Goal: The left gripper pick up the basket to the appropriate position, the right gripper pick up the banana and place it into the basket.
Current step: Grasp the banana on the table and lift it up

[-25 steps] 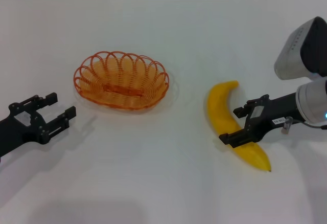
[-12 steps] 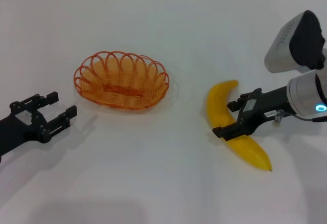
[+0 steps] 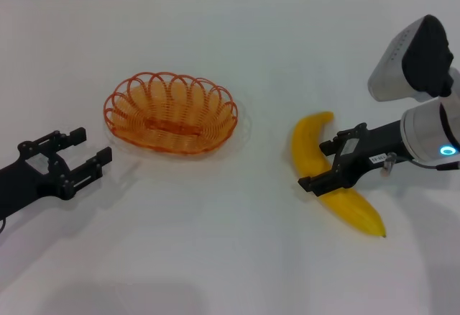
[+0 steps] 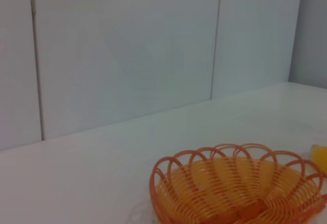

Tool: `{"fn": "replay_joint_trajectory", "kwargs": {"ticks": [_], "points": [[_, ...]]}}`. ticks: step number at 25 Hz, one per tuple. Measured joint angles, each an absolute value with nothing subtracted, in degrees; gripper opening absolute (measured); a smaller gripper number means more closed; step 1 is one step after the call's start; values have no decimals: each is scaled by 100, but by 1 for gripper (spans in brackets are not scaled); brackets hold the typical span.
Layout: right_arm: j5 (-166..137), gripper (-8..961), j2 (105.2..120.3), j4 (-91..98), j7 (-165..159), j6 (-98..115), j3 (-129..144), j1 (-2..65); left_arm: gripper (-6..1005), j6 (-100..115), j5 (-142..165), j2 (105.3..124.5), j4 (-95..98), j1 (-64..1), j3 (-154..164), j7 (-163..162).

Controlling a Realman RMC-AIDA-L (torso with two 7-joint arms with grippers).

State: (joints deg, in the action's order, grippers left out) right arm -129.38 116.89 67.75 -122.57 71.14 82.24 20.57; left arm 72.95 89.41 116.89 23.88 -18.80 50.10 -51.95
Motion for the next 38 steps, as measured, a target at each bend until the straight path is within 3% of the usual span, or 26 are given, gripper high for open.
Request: {"fn": "replay_joint_trajectory", "kwargs": {"ticks": [6, 17, 19, 38], "points": [[-12938, 880, 11689, 6776, -12314, 7110, 8184, 2057, 615, 7295, 8953, 11689, 2383, -1881, 5010, -5194], [-12937, 711, 11680, 6742, -12402, 7128, 8162, 2057, 615, 7295, 8958, 11689, 2381, -1881, 5009, -5194], [-12937, 614, 11680, 6762, -12406, 7151, 8142, 2057, 615, 7295, 8961, 11689, 2381, -1881, 5010, -5194], [-12931, 479, 11662, 6937, -12357, 7194, 7973, 2045, 615, 7295, 8965, 11689, 2382, -1881, 5010, -5201]]}}
